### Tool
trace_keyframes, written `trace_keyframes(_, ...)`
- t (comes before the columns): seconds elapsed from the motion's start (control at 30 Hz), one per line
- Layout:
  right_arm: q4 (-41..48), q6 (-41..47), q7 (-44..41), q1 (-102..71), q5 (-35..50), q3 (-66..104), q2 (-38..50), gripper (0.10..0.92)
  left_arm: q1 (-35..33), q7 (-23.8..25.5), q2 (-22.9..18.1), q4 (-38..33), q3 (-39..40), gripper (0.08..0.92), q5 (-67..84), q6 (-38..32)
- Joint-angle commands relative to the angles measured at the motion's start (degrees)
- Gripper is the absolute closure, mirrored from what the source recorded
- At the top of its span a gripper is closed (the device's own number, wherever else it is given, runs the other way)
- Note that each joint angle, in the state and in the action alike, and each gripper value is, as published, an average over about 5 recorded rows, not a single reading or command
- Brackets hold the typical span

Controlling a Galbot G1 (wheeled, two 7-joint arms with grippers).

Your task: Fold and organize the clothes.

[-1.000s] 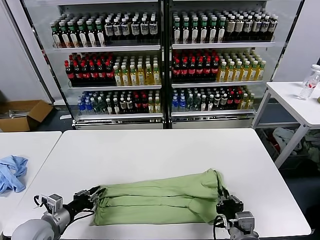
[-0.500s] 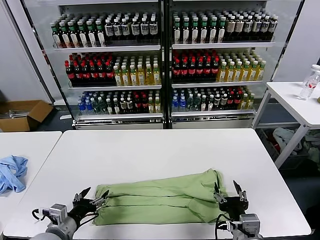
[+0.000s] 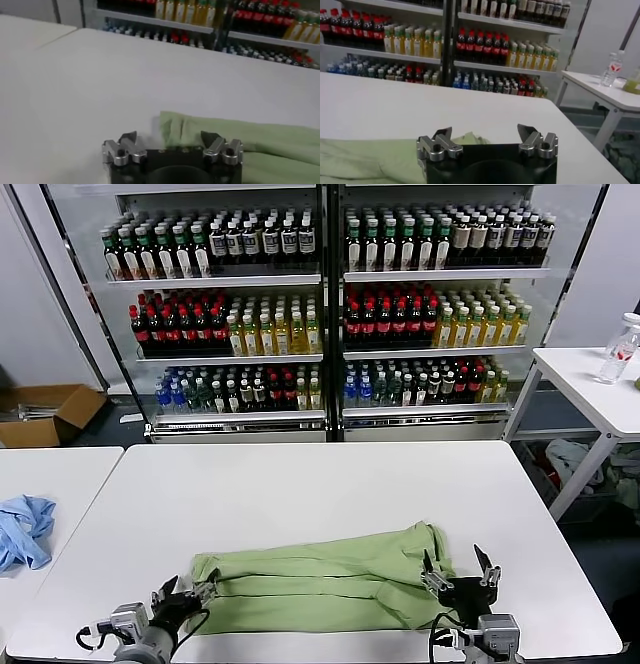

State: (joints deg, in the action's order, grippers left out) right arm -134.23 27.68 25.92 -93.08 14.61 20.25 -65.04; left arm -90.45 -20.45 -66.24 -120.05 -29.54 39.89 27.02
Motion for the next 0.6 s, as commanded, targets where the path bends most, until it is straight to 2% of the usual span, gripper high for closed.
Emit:
trace_keyframes(0.03,0.01,-0.11,0.12,-0.14,-0.22,-0.10,-0.03,0.203,-0.65,-5.18,-3.60,-0.88,2.34,0.275,2.43,0.09)
trace_keyframes(0.3,0.41,-0.13,0.11,0.28,-0.42,-0.01,-0.04,0.203,0.29,-4.85,-5.33,0.49,4.85,0.509,-1.34,-2.48)
trace_keyframes(0.6,0.45,-0.08,-0.04,0.46,-0.48,0.62,-0.04,0.202,2.53,-7.68,-6.47,2.37,5.22,0.769,-16.19,-3.48)
